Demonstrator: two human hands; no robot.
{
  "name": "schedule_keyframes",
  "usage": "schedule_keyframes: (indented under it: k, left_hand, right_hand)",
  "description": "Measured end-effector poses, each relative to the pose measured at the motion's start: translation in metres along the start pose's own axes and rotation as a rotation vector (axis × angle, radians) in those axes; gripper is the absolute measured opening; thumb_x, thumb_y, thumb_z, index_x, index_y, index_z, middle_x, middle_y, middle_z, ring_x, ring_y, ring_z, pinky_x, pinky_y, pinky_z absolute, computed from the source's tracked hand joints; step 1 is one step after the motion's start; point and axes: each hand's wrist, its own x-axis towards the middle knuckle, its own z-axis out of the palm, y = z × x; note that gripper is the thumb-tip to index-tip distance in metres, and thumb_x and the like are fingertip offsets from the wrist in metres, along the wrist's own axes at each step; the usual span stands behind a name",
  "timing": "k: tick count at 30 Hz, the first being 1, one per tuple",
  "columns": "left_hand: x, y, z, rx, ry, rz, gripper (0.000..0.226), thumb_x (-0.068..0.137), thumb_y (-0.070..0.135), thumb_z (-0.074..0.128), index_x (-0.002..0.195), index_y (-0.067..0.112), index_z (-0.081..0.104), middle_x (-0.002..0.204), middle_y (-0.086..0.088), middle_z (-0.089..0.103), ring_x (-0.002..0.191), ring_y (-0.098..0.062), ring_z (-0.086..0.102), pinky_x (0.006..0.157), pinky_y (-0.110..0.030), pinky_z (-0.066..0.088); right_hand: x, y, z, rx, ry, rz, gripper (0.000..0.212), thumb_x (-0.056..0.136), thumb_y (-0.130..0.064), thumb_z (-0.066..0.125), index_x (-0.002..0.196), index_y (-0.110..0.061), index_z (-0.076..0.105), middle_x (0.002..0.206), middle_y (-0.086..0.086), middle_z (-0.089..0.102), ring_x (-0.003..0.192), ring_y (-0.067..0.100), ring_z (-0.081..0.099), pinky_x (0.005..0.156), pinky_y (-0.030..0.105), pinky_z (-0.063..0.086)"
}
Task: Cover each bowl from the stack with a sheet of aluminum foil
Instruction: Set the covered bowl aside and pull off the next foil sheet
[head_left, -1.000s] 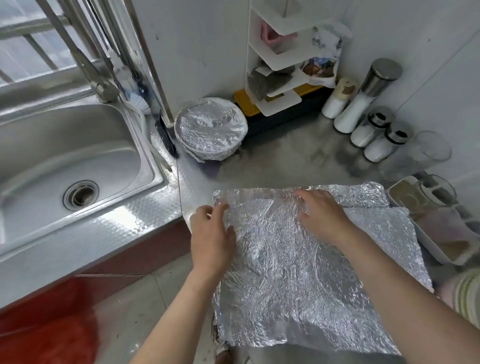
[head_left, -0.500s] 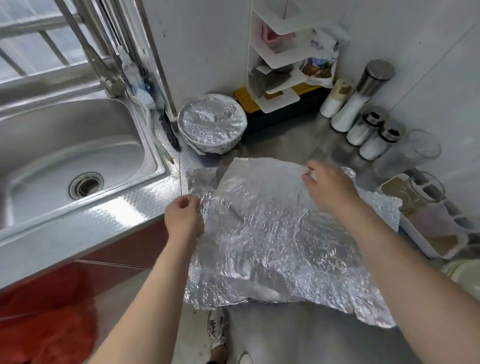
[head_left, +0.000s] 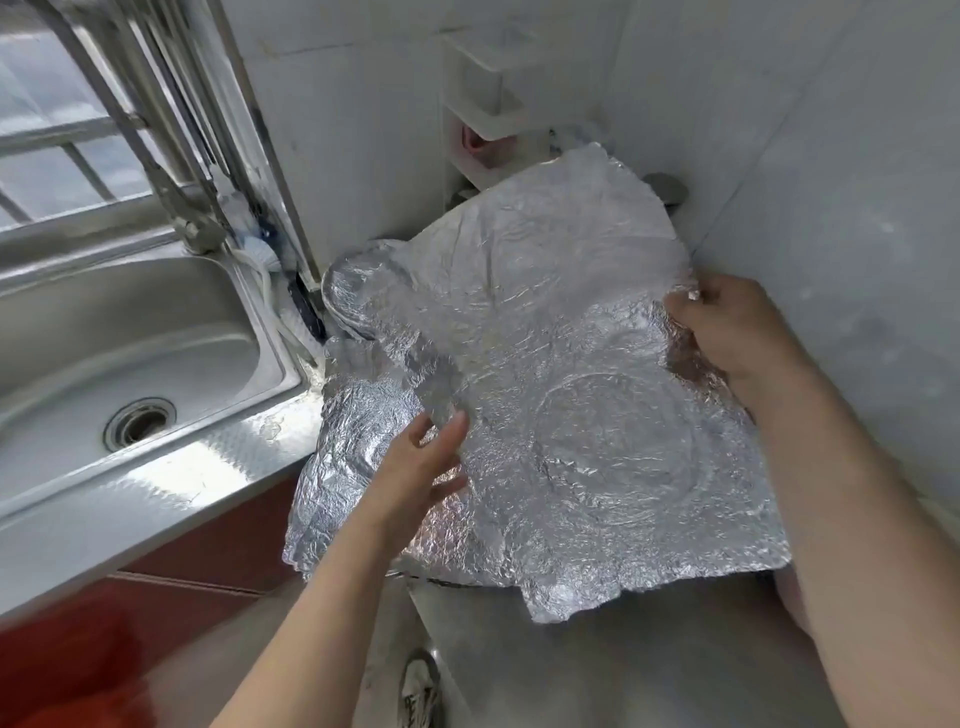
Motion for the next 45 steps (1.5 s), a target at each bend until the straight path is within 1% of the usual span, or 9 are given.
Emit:
schedule_keyframes:
  k: [6,14,18,25,29,32,37,42,45]
  left_hand:
    - [-0.019,0.004,0.021,-0.089,0.221,0.212,0.018,0.09,0.025,0.066,0.092,0.007,0.071,0.085,-0.008,0.07,0.084,-0.022,0.062,0.083,-0.039,0.048]
    - [-0.065,0.01,-0.008,0.037,0.245,0.047,0.018,0.087,0.024,0.071,0.087,0.006,0.069,0.07,-0.003,0.059,0.06,-0.018,0.049,0.057,-0.027,0.039]
    - [-0.083,-0.011,-0.009,-0.013,0.304,0.006,0.028,0.086,0.021,0.072,0.101,-0.002,0.068,0.094,-0.013,0.068,0.084,-0.024,0.061,0.072,-0.03,0.046]
    - [-0.103,-0.033,-0.013,0.008,0.344,-0.035,0.017,0.09,0.009,0.066,0.098,-0.005,0.064,0.08,-0.009,0.062,0.057,-0.014,0.057,0.04,-0.016,0.044]
    - [-0.101,-0.033,-0.02,-0.014,0.378,0.018,0.035,0.087,0.016,0.072,0.116,0.0,0.061,0.094,-0.01,0.068,0.081,-0.021,0.067,0.07,-0.03,0.052]
    - [-0.102,-0.021,-0.019,-0.034,0.408,0.143,0.042,0.084,0.02,0.074,0.122,0.014,0.056,0.109,-0.012,0.067,0.095,-0.023,0.064,0.09,-0.04,0.045]
    - [-0.106,-0.004,-0.014,-0.043,0.433,0.393,0.018,0.093,0.014,0.064,0.103,0.027,0.056,0.097,-0.005,0.061,0.077,-0.011,0.055,0.066,-0.03,0.04]
    - [-0.117,0.016,-0.015,-0.051,0.365,0.437,0.005,0.087,0.025,0.069,0.091,0.027,0.071,0.095,0.0,0.068,0.078,-0.012,0.055,0.057,-0.026,0.038]
    - [-0.127,0.025,-0.015,0.083,0.231,0.395,0.028,0.072,0.03,0.075,0.099,0.023,0.075,0.091,0.006,0.069,0.078,-0.006,0.058,0.057,-0.019,0.041]
  right_hand:
    - [-0.035,-0.007,-0.037,0.076,-0.036,0.055,0.01,0.09,-0.019,0.064,0.08,-0.018,0.065,0.066,-0.002,0.056,0.041,0.002,0.05,0.041,0.013,0.038]
    - [-0.085,0.031,-0.039,0.108,-0.197,0.342,0.009,0.085,-0.016,0.072,0.088,-0.011,0.065,0.08,0.008,0.063,0.049,0.014,0.053,0.033,0.016,0.026]
    - [-0.106,0.057,-0.027,0.192,-0.297,0.437,0.018,0.091,-0.01,0.062,0.105,0.002,0.061,0.089,0.015,0.061,0.057,0.018,0.054,0.038,0.022,0.047]
    - [-0.132,0.073,-0.009,0.287,-0.278,0.463,0.016,0.086,-0.013,0.07,0.087,-0.001,0.06,0.07,0.008,0.057,0.053,0.015,0.055,0.046,0.024,0.053]
    - [-0.134,0.067,-0.017,0.455,-0.385,0.49,0.039,0.08,-0.004,0.073,0.113,-0.003,0.052,0.08,0.011,0.057,0.058,0.012,0.057,0.05,0.02,0.053]
    - [-0.13,0.056,-0.023,0.496,-0.32,0.465,0.06,0.079,0.007,0.069,0.133,-0.003,0.043,0.089,0.013,0.064,0.051,0.01,0.06,0.045,0.016,0.049]
    - [-0.123,0.031,-0.033,0.564,-0.246,0.372,0.051,0.079,0.01,0.068,0.123,-0.007,0.051,0.062,0.0,0.07,0.045,0.005,0.057,0.041,0.014,0.044]
    - [-0.125,0.017,-0.04,0.647,-0.294,0.214,0.039,0.082,0.007,0.064,0.11,-0.019,0.06,0.084,0.008,0.065,0.061,0.013,0.059,0.05,0.017,0.05]
    - [-0.124,0.016,-0.046,0.671,-0.325,0.142,0.028,0.086,0.007,0.059,0.101,-0.015,0.066,0.078,0.007,0.062,0.057,0.013,0.063,0.056,0.016,0.052]
